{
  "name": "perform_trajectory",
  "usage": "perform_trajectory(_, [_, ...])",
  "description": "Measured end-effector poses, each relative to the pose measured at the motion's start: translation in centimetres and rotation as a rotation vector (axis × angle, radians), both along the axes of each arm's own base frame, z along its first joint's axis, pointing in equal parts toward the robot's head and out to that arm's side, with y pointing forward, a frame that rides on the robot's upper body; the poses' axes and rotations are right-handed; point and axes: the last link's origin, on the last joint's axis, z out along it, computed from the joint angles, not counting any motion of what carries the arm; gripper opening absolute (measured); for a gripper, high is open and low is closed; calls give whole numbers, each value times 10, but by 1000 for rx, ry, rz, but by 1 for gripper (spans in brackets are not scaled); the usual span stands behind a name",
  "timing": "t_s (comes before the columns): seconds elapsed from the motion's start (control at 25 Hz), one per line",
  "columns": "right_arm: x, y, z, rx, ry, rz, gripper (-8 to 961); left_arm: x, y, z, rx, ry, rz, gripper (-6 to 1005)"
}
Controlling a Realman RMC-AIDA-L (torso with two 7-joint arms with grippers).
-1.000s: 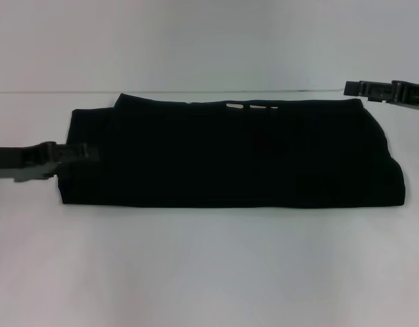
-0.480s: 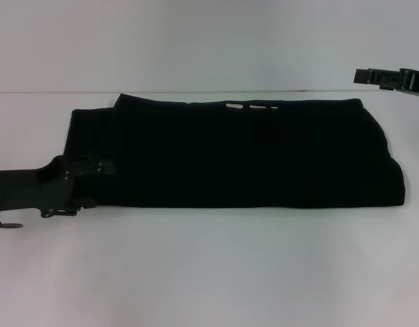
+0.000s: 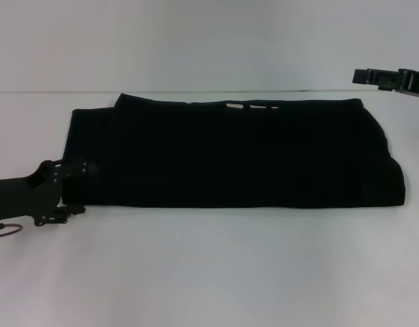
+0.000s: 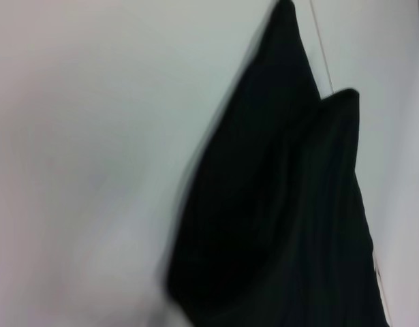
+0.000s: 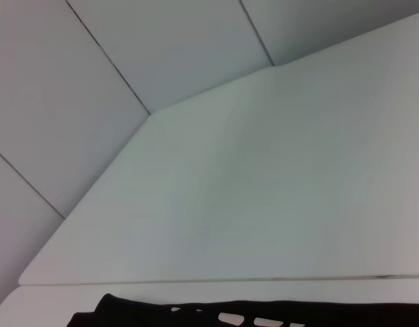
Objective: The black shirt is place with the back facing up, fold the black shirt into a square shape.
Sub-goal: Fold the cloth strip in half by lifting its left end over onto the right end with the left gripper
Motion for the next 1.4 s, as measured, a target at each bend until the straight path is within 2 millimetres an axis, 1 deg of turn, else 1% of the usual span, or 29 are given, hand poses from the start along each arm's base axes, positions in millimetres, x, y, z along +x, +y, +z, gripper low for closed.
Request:
perform_trajectory(0.4, [-2,1,2,15,26,1,881,-8,4,2,8,57,35,899])
perform_trajectory(0.8, [-3,2,5,21,32,-1,881,-9,4,1,7,66,41,897])
perform_trajectory(1.08, [-2,2,5,21,35,-5,881,-10,2,-8,-4,62,49,896])
perform_trajectory(1.4, [-1,1,5,20,38,-10,881,-8,5,-8,2,70,29,897])
